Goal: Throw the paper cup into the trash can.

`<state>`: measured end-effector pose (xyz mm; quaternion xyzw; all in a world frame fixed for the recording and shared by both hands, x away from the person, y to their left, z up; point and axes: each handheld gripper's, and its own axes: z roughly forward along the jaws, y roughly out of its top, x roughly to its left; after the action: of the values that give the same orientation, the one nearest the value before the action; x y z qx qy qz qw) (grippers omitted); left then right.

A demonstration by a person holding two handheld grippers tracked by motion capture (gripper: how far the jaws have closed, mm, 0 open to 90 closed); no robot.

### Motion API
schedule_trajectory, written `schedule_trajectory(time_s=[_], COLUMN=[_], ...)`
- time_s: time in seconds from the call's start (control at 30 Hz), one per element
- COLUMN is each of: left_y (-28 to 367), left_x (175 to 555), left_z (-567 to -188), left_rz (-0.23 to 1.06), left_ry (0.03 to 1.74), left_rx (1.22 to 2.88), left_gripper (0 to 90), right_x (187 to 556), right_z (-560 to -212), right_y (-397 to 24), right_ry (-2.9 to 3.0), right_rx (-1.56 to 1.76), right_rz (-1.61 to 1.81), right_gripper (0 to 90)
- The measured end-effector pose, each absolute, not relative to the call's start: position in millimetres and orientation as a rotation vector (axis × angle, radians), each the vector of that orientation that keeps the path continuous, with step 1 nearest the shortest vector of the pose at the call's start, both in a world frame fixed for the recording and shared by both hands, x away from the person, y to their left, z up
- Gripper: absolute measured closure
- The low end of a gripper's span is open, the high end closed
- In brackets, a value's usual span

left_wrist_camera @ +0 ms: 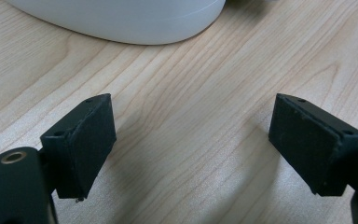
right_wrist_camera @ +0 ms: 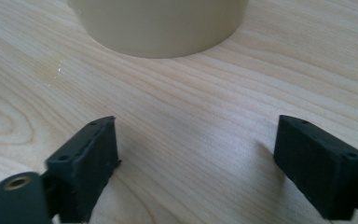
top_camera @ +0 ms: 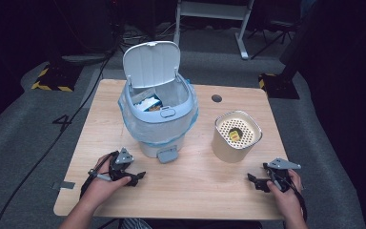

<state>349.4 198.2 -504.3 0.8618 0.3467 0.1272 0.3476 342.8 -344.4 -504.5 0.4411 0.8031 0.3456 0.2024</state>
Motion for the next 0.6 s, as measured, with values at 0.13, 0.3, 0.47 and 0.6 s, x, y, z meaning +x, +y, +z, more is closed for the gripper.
schedule_trajectory(time_s=[0.13,0.3,0.47,0.6], left_y=[198,199,205,210], left_x=[349,351,351,350], left_z=[-504,-504,-504,-503], left_rz=[0.329,0.329,0.331,0.325], left_ry=[0.898,0.897,0.905,0.92], left_rx=[2.235,2.23,2.212,2.201], left_gripper=[14.7,15.3,23.5,26.4], right_x=[344,344,344,344], right_z=[-505,-505,-505,-505], right_y=[-343,-342,-342,-342], right_ry=[2.243,2.247,2.247,2.247], right_rx=[1.252,1.251,1.251,1.252], right_rz=[0.958,0.957,0.957,0.958], right_gripper=[8.4,8.0,7.9,7.9])
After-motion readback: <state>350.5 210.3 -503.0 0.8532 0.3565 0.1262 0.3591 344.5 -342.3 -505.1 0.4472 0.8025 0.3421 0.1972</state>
